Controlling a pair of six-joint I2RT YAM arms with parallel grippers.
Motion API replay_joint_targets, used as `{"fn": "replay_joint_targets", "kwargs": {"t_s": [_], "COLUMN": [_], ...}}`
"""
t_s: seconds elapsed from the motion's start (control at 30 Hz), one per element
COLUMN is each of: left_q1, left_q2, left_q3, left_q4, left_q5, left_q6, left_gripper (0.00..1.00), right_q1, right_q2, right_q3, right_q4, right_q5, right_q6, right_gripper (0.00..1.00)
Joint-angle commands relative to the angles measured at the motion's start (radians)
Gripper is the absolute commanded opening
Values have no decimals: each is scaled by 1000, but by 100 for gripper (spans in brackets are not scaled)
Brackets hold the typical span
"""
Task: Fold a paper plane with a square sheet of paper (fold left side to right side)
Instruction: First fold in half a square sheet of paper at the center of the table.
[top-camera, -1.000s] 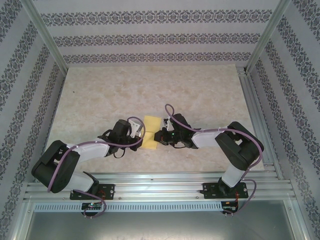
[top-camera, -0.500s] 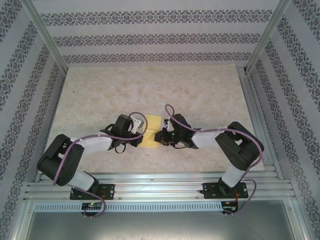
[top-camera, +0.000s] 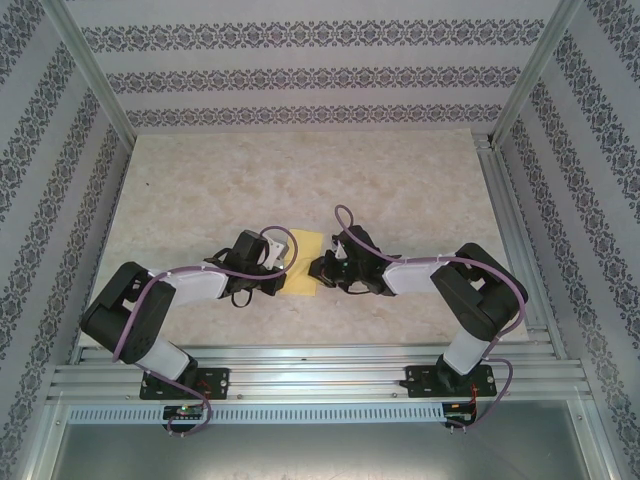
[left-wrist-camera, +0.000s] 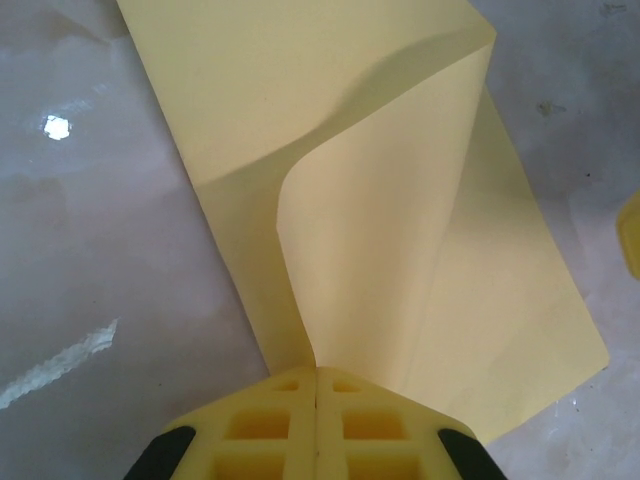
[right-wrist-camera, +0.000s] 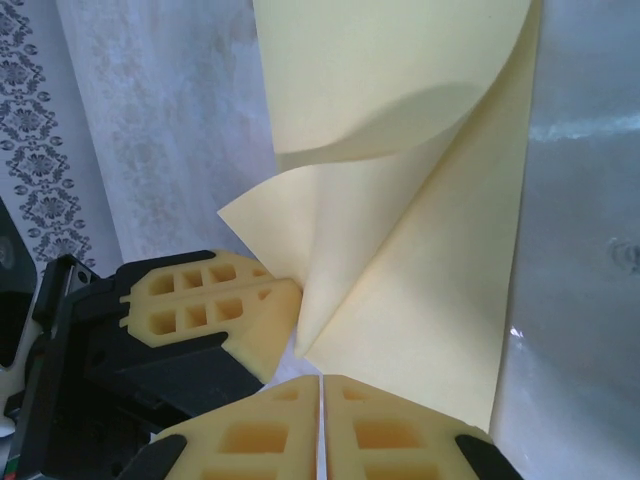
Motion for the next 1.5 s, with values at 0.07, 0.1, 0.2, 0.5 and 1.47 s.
{"fn": "replay_joint_targets", "kwargs": {"t_s": [0.07,0.1,0.2,0.5,1.47], "left_q1": [12,12,11,12,12], "left_q2": [17,17,16,21,60], "left_q3": [29,29,33,40,65], "left_q4": [-26,-26,-22,-31,-63], "left_q5": [4,5,5,-14,-13], "left_q6": [18,18,18,24,29], "left_gripper": [0,0,0,0,0], "right_q1": [12,12,14,17,56], "right_q2": [-20,-20,-19,-12,112], "right_q3": [46,47,51,60,217], "right_q4": [-27,-30,-41,-58,-139], "right_q5": [37,35,29,27,70], "right_q6": [6,1,-10,-18,18], "right_gripper": [10,10,10,10,10]}}
